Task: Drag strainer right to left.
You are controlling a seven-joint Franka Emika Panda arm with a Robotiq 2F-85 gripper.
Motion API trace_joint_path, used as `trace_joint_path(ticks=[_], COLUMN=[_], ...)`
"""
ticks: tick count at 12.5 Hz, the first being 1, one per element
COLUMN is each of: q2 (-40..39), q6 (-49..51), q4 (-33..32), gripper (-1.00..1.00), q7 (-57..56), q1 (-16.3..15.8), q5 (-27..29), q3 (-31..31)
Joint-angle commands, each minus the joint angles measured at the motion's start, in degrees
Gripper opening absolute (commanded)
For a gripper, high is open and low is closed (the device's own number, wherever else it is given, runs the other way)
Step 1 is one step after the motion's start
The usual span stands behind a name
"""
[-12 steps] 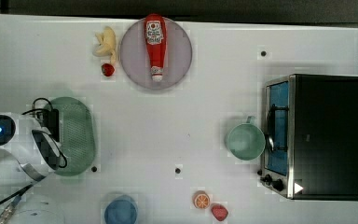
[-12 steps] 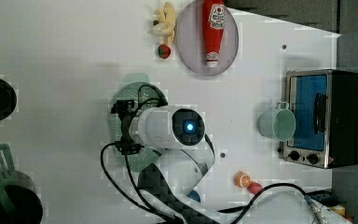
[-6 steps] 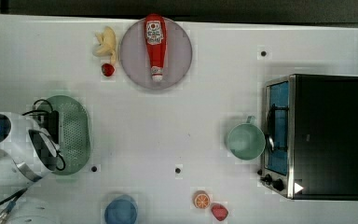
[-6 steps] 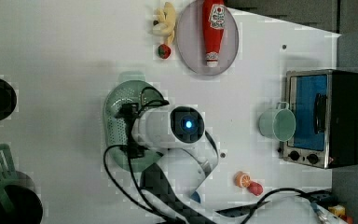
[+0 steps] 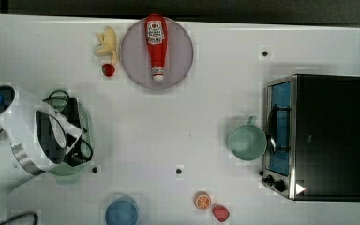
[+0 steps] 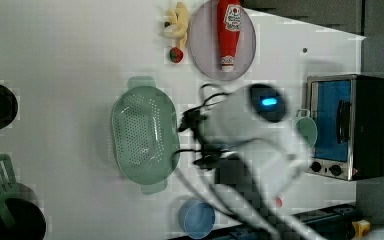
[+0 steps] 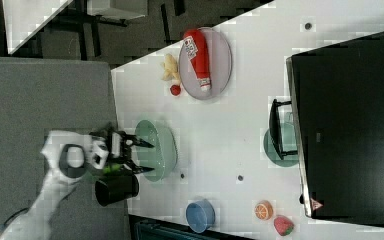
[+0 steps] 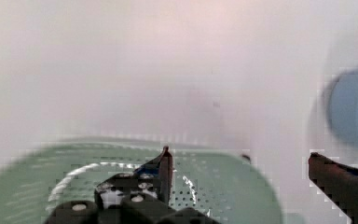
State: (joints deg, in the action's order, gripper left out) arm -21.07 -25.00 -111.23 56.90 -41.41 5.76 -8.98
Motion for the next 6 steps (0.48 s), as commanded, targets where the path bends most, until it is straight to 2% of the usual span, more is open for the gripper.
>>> trace_joint_path(ticks=[1,4,6], q2=[13.82,21.94,26.03], q6=[2.98,6.68,10.63], q4=[2.89,3.65,4.80], gripper=[1.00,1.00,1.00], q7=[-17.37,-26.98,-38.47], q1=[4.22,5.78,6.88], q5=[0.12,-1.18,-5.71], q3=[-6.78,-15.65,-21.07])
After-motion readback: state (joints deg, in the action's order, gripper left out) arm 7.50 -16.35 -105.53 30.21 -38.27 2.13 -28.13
